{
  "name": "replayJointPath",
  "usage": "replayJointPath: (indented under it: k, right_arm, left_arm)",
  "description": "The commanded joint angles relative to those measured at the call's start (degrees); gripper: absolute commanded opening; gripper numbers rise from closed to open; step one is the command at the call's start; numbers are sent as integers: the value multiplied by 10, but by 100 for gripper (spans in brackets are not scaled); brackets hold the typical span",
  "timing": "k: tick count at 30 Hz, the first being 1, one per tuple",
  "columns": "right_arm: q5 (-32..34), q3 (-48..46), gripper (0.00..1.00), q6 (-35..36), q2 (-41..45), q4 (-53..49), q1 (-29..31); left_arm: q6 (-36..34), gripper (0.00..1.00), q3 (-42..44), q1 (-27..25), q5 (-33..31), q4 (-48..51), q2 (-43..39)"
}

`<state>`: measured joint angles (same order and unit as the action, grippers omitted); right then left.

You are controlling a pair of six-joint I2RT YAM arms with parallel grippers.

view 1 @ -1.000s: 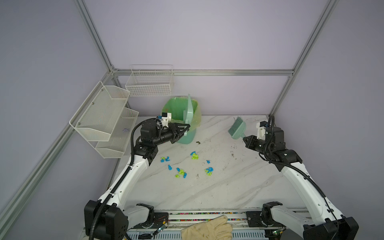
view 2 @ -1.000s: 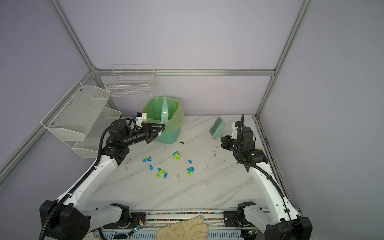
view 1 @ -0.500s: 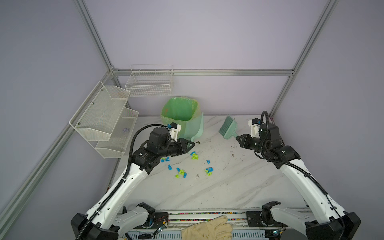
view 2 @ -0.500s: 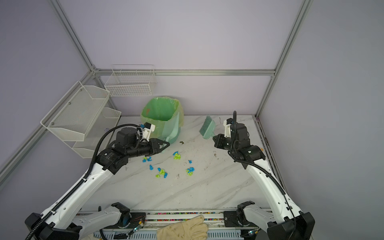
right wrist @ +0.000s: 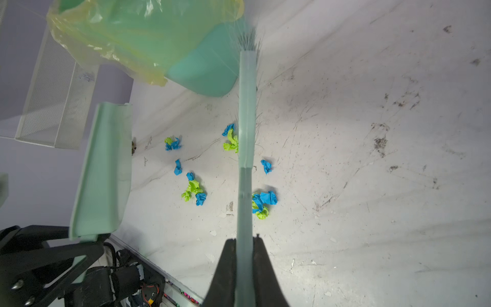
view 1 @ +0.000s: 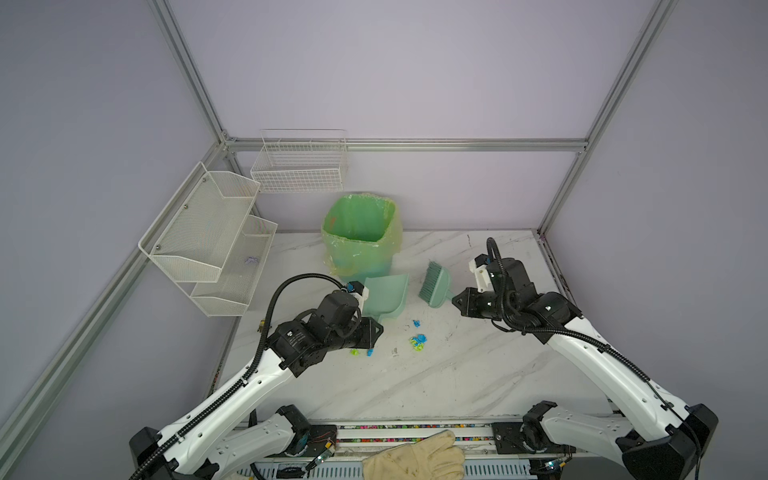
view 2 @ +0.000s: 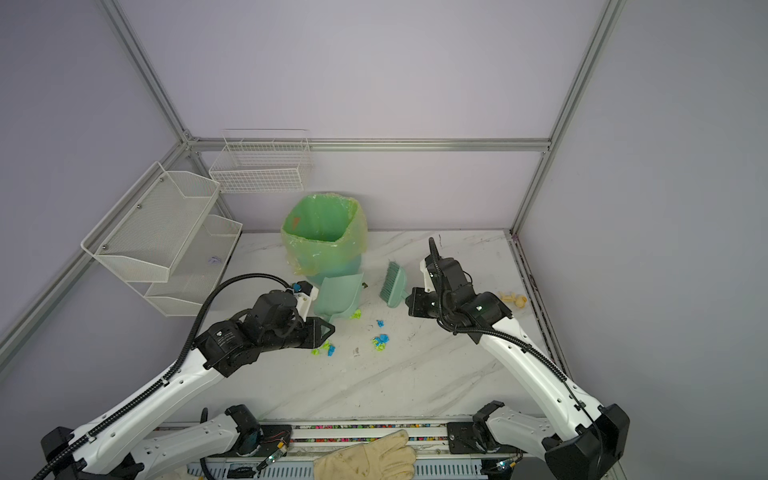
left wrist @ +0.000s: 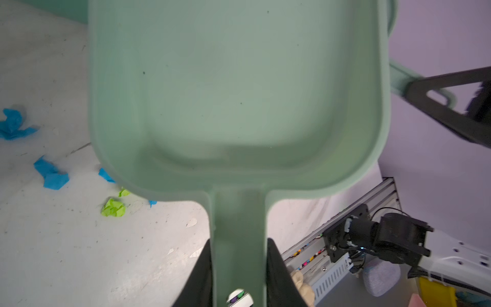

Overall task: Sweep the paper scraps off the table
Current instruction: 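Lower the empty dustpan beside the scraps while the right gripper lowers the brush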

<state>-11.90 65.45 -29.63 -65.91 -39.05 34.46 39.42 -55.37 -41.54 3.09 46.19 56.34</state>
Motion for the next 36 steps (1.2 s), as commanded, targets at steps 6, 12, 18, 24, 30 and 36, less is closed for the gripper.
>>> replayJointPath:
  k: [6,12,18,24,30,36]
  right_arm:
    - [40,29,0,-29,-38,-52,77]
    - [44,24,0,-51,-52,-46,113]
    - [45,18,0,-73,-60,-59,148]
    - [54,10,0,-82,-71,-80,159]
    - [57,-1,0,-81,-95,-88,161]
    - [62,1,0,-72,-123,-90,162]
  left_arm:
    - [-1,0,56,-13,-94,14,-1]
    - [-3,0,71,-14,-107,14,28]
    - [-8,0,72,-14,-123,15,26]
    - [-11,0,67,-14,-124,15,32]
    - [-10,0,66,-14,-114,14,38]
    - [-5,0,62,-14,-89,11,42]
